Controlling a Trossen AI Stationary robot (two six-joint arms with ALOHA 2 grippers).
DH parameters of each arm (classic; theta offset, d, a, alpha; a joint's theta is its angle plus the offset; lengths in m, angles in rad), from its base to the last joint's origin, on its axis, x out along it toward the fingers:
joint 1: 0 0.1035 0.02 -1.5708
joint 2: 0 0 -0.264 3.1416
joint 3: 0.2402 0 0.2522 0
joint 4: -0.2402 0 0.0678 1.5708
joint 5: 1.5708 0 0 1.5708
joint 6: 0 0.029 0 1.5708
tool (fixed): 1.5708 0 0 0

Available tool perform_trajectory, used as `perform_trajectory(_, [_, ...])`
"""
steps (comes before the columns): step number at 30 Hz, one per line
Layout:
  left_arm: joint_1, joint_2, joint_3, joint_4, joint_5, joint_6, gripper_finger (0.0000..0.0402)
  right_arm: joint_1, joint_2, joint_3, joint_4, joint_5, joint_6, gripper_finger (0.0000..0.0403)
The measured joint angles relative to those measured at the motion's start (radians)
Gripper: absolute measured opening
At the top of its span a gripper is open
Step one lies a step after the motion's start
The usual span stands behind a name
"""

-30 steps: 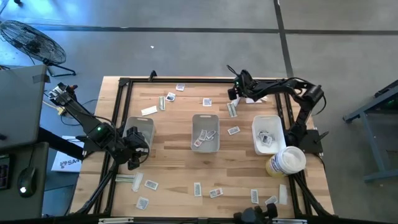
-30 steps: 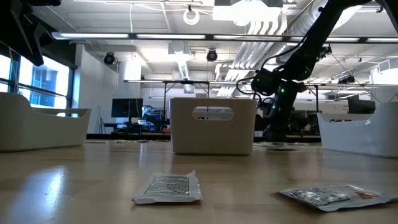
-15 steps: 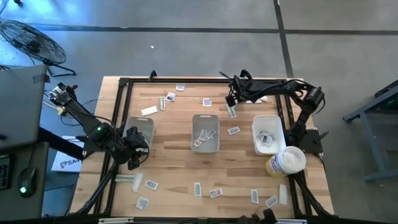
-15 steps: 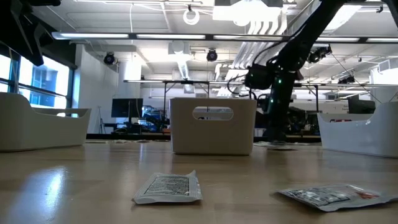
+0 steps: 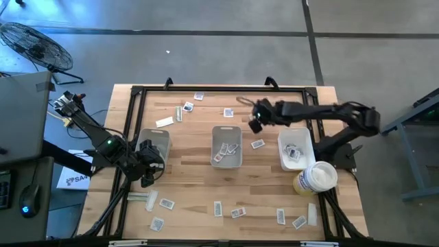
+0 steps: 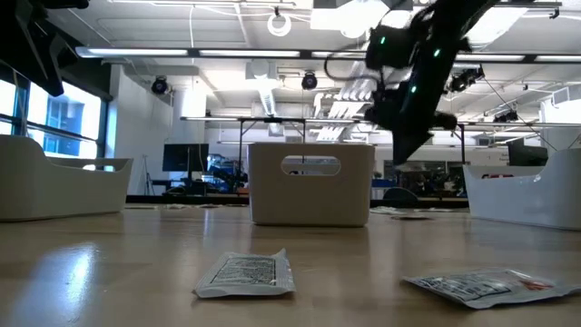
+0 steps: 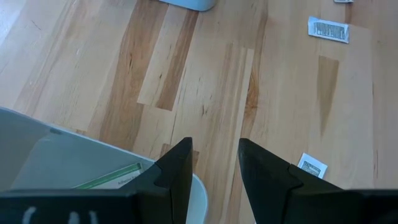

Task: Pick & Place First Aid Supplies
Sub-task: Put the alcohol pad into the white bin, then put the ointment pack into the right gray bin

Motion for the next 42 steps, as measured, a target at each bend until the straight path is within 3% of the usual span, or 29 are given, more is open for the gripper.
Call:
perform_trajectory(10, [0.000, 0.000, 0.000, 0.000, 0.000, 0.000, 0.0128, 0.330, -0.258, 0.000, -0.313, -0.155, 0.272, 0.0000])
perform_trajectory(18, [0.000, 0.000, 0.000, 0.000, 0.000, 0.000, 0.0128, 0.565, -0.294, -0.051, -0.557, -0.174, 0.601, 0.0000])
perform_trajectory(25, [0.000, 0.000, 0.000, 0.000, 0.000, 0.000, 0.0128, 0.584, -0.287, -0.211, -0.504, -0.166, 0.720, 0.0000])
perform_trajectory(30, [0.000, 0.000, 0.000, 0.000, 0.000, 0.000, 0.0128, 0.569, -0.287, -0.277, -0.480, -0.236, 0.728, 0.0011])
perform_trajectory(36, [0.000, 0.000, 0.000, 0.000, 0.000, 0.000, 0.0128, 0.567, -0.287, -0.252, -0.487, -0.231, 0.721, 0.0054])
perform_trajectory(42, [0.000, 0.000, 0.000, 0.000, 0.000, 0.000, 0.0128, 0.567, -0.287, -0.141, -0.607, -0.228, 0.722, 0.0086])
